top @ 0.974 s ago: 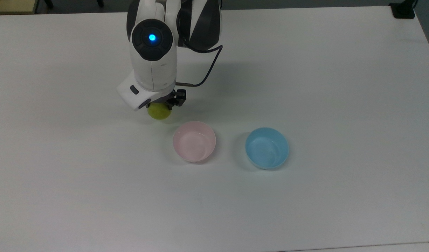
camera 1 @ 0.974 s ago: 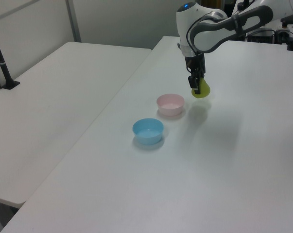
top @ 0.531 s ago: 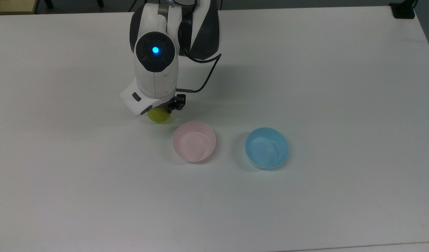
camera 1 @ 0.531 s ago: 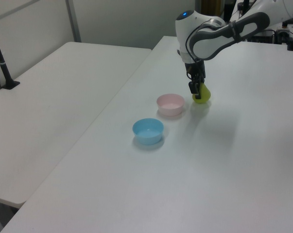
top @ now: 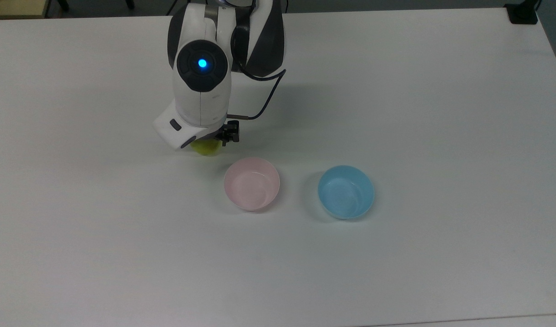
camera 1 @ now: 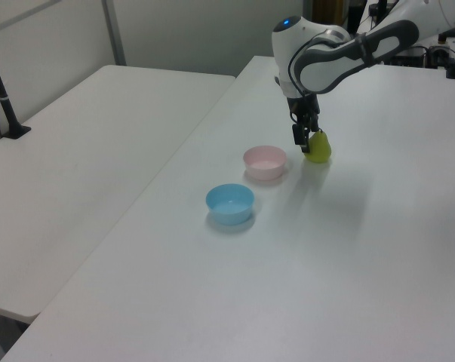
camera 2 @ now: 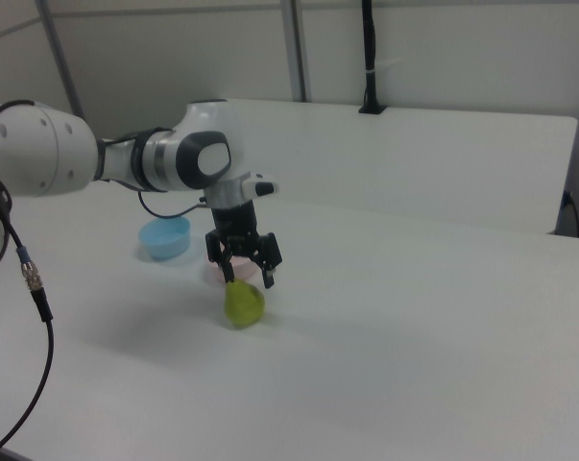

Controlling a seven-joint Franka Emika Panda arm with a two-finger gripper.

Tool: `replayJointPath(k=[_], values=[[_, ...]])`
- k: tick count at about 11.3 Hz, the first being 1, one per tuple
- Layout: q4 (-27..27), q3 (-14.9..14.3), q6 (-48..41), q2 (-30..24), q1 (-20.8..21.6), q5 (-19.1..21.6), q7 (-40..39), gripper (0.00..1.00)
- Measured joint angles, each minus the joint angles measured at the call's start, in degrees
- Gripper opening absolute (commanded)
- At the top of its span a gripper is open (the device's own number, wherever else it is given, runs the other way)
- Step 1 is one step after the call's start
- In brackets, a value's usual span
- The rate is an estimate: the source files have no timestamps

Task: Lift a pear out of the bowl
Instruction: 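Hold the pear raised beside the pink bowl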

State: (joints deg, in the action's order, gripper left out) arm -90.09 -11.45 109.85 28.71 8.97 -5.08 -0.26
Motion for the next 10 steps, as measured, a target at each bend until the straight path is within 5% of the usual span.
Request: replayJointPath(k=[10], values=[[6.59,0.35,-13.24,-11.78,0.58,0.28,3.72,1.00]])
